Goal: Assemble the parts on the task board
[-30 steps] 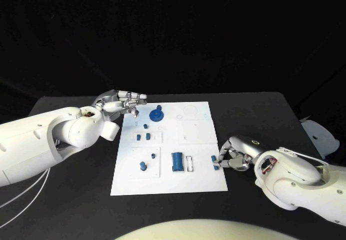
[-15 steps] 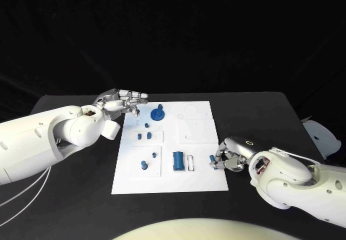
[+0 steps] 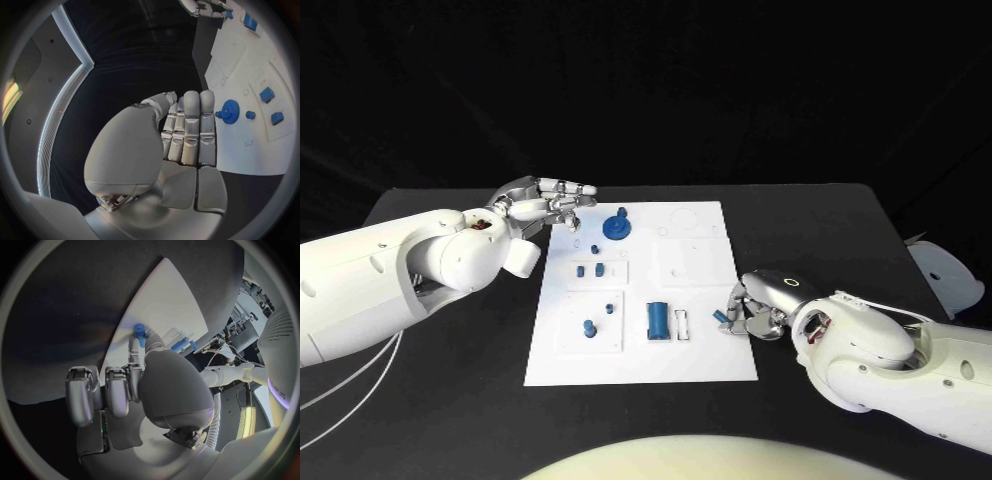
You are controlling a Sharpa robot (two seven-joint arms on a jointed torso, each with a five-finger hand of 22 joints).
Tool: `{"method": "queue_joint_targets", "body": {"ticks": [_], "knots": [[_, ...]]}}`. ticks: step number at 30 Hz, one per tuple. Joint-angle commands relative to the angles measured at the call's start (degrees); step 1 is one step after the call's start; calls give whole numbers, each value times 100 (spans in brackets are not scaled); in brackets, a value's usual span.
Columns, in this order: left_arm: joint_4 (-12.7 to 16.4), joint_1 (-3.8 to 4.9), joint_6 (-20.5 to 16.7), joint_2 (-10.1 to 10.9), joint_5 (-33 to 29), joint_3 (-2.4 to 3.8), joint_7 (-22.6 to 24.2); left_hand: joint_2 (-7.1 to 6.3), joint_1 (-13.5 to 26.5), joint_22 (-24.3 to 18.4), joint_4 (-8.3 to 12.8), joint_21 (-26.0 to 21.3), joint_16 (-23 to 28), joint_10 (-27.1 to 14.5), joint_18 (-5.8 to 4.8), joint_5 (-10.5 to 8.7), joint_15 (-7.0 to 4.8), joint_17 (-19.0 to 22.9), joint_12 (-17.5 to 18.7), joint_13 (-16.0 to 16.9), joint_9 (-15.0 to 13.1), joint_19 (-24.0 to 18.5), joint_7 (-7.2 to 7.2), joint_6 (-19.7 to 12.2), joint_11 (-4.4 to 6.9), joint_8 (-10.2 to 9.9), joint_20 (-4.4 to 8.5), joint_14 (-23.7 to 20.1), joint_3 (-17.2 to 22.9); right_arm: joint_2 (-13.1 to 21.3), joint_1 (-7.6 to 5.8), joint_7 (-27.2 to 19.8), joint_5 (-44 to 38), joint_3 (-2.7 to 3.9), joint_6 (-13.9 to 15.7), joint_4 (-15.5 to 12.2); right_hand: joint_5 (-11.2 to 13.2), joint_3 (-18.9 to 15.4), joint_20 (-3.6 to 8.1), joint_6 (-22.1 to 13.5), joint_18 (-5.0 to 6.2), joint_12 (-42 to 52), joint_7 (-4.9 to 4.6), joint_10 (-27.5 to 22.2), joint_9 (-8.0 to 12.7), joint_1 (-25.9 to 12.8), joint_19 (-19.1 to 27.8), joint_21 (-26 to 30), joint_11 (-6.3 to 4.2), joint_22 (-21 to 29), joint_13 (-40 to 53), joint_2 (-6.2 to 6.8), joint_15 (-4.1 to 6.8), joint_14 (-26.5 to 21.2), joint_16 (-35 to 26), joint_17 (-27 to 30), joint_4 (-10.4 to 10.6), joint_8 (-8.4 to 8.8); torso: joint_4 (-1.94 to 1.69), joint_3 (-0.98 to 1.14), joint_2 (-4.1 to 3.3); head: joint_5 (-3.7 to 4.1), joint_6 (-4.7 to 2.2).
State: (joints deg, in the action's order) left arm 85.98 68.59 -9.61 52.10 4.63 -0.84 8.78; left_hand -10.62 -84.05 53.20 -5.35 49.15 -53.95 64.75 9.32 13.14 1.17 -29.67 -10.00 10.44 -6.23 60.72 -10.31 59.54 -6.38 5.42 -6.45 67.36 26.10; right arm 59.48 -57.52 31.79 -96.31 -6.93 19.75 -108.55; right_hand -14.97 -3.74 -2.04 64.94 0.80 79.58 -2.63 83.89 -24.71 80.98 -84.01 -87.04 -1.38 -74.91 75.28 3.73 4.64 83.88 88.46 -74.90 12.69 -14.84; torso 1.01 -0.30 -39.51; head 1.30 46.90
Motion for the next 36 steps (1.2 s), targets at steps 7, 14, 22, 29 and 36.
{"method": "queue_joint_targets", "body": {"ticks": [7, 14, 22, 29, 36], "knots": [[19, 5, 96, 1, -3, 4, 12, 36, 27, -4, -11, -38, -19, -40, 66, -8, 40, 9, -27, 9, 7, 15, -13, -4, 16, 30, -22, -15, -34, 23, 51, 175, -215, -50, -87, -48, -449, 426, 78, 40, -26, -32, 57, 118, 7, 395, -492, -51, -67, -1438, 636, -178, 63, 537, -4, -1172, -9, 84, 3, 6, 0, -13, -12], [15, 5, 98, -10, -3, 4, 11, 48, 12, -10, -2, -47, -20, -46, 69, -5, 38, 14, -34, 9, 9, 12, -10, -5, 18, 33, -21, -17, -25, 47, -30, 185, 218, -40, 350, -265, -549, 573, 78, 45, -35, -11, 53, 139, -15, 229, -509, -90, -61, -1449, 657, -159, 61, 544, 9, -1199, 141, 98, -4, 5, 0, -6, -33], [14, 5, 91, -20, -3, 4, 19, 48, 12, -10, -2, -47, -20, -46, 69, -5, 38, 14, -34, 9, 9, 12, -10, -5, 18, 33, -21, -17, -25, -69, -101, 182, 802, -34, 759, -416, -633, 662, 79, 55, -42, -7, 58, 149, -36, 152, -523, -122, -66, -1458, 663, -122, 64, 549, 20, -1223, 220, 99, -1, 4, -6, -6, -38], [17, 5, 96, -26, -3, 4, 16, 53, 4, -11, 4, -48, -21, -49, 69, -4, 36, 16, -38, 9, 11, 13, -10, -6, 19, 34, -21, -18, -20, -260, -108, 157, 1393, -34, 797, -373, -768, 755, 81, 54, -41, -4, 58, 155, -60, 89, -523, -121, -66, -1458, 669, -65, 65, 550, 22, -1227, 285, 101, -2, 2, -10, -3, -29], [21, 5, 101, -26, -3, 4, 12, 53, 4, -11, 4, -48, -21, -49, 69, -4, 36, 16, -38, 9, 11, 13, -10, -6, 19, 34, -21, -18, -20, -455, -85, 142, 1709, -34, 775, -269, -845, 804, 79, 61, -42, -7, 51, 158, -83, -34, -524, -122, -60, -1458, 670, -39, 61, 552, 27, -1237, 365, 97, -1, 5, -12, -24, -17]]}}
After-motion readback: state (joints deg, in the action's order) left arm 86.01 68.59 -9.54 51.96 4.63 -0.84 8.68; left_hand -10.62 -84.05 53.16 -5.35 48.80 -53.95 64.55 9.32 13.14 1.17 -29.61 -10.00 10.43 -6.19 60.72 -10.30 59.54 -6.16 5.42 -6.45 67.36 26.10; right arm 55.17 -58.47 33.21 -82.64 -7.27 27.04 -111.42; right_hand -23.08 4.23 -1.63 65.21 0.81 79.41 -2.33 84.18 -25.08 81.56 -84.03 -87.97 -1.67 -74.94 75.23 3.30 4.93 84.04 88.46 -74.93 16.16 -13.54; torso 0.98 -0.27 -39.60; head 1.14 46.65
